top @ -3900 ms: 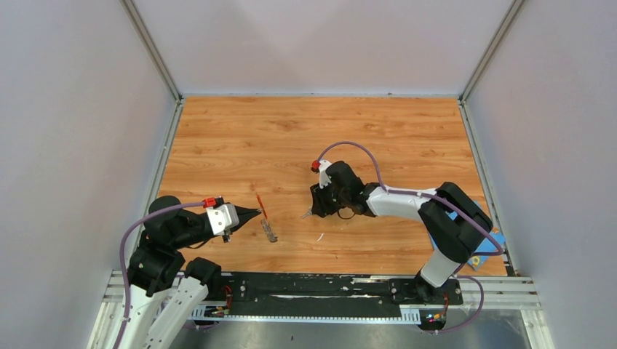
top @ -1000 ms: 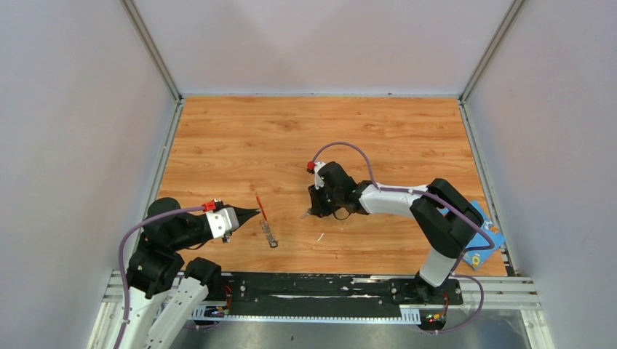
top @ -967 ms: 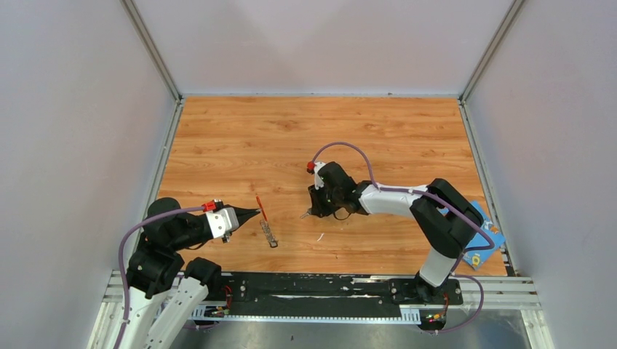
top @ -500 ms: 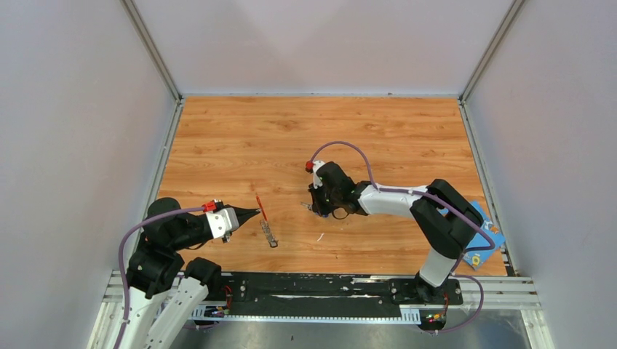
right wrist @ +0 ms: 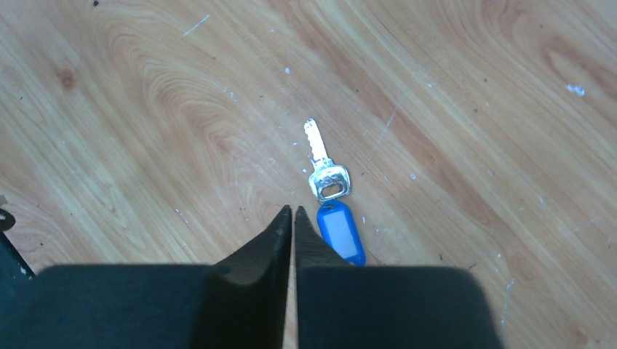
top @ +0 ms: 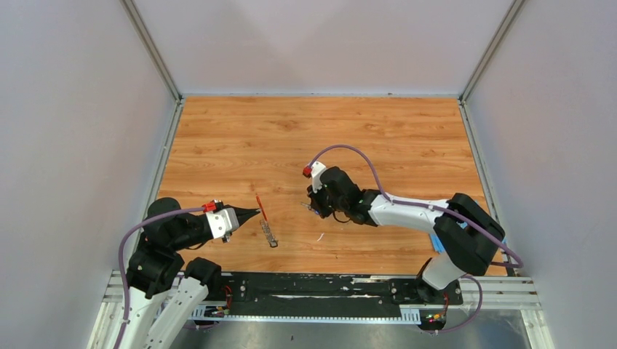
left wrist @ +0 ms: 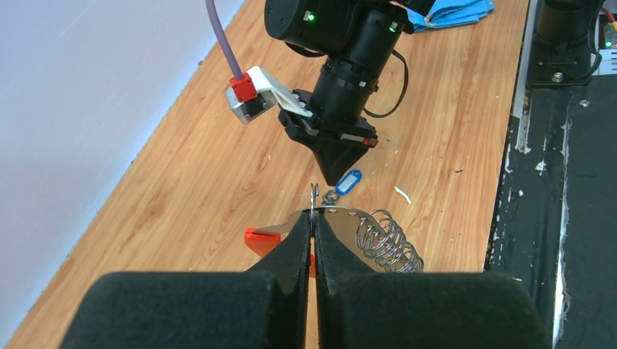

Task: Put the keys on the keyring

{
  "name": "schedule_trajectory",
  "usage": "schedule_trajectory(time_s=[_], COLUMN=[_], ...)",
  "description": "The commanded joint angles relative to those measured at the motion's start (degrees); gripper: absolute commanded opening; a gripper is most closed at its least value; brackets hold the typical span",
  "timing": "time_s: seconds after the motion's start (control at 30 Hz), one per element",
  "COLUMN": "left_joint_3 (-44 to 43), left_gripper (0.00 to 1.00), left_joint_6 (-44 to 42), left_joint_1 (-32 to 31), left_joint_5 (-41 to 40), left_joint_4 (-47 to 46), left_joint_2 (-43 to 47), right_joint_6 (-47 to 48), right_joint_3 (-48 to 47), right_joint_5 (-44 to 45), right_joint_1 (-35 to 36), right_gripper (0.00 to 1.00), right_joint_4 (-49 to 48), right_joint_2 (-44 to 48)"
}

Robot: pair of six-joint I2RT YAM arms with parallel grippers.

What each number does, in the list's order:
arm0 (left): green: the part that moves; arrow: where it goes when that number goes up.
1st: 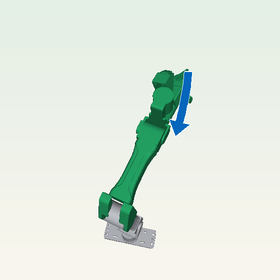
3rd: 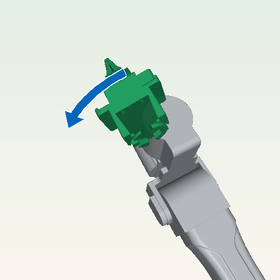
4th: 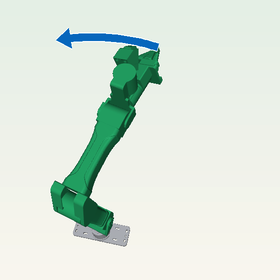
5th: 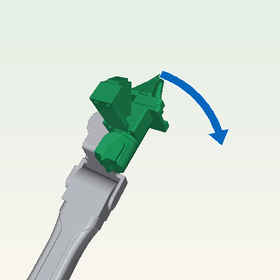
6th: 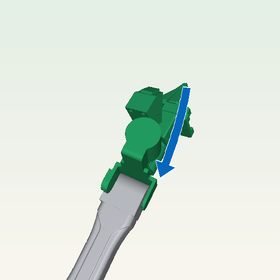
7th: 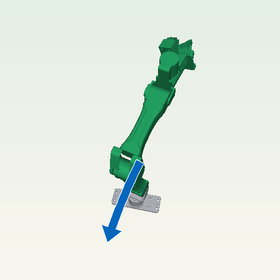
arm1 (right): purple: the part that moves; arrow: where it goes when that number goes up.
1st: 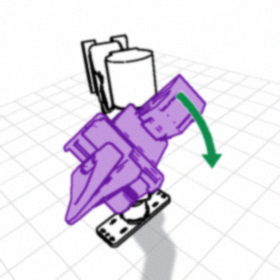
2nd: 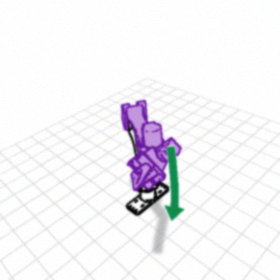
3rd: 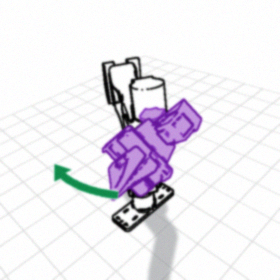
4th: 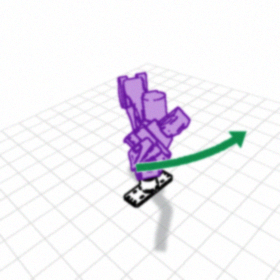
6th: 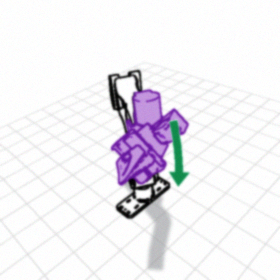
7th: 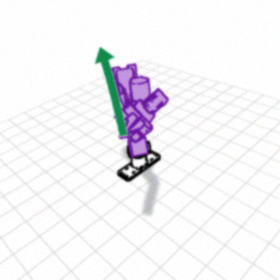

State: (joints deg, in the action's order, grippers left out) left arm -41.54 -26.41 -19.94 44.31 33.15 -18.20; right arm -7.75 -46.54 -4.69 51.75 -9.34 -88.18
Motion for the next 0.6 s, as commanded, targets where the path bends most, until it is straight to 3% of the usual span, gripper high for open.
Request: schedule_trajectory(time_s=[0.0, 0.1, 0.17, 0.4, 0.57], left_joint_3=[0.23, 0.40, 0.41, 0.40, 0.02], left_gripper=[0.00, 0.00, 0.00, 0.00, 0.00], left_joint_6=[-0.40, -0.28, -0.05, 0.06, 0.21], left_joint_1=[0.34, 0.34, 0.34, 0.34, 0.34], left_joint_5=[0.03, -0.02, 0.07, 0.72, 0.73], left_joint_4=[-0.73, -0.67, -0.72, -0.76, -1.05], left_joint_2=[0.59, 1.00, 1.14, 1.11, 0.70], right_joint_6=[-3.35, -5.64, -4.70, 16.47, 19.39], right_joint_3=[-2.12, -2.90, -2.89, 1.49, -1.53], right_joint_5=[4.60, 1.95, 0.14, -10.55, -19.93], right_joint_1=[0.45, 0.39, -0.15, -5.40, -11.45], right_gripper=[0.13, 0.38, 0.46, 0.46, 0.46], right_joint_4=[5.25, 6.20, 6.20, 0.04, 1.55], right_joint_2=[-1.42, -3.56, -4.15, -1.44, -6.93])
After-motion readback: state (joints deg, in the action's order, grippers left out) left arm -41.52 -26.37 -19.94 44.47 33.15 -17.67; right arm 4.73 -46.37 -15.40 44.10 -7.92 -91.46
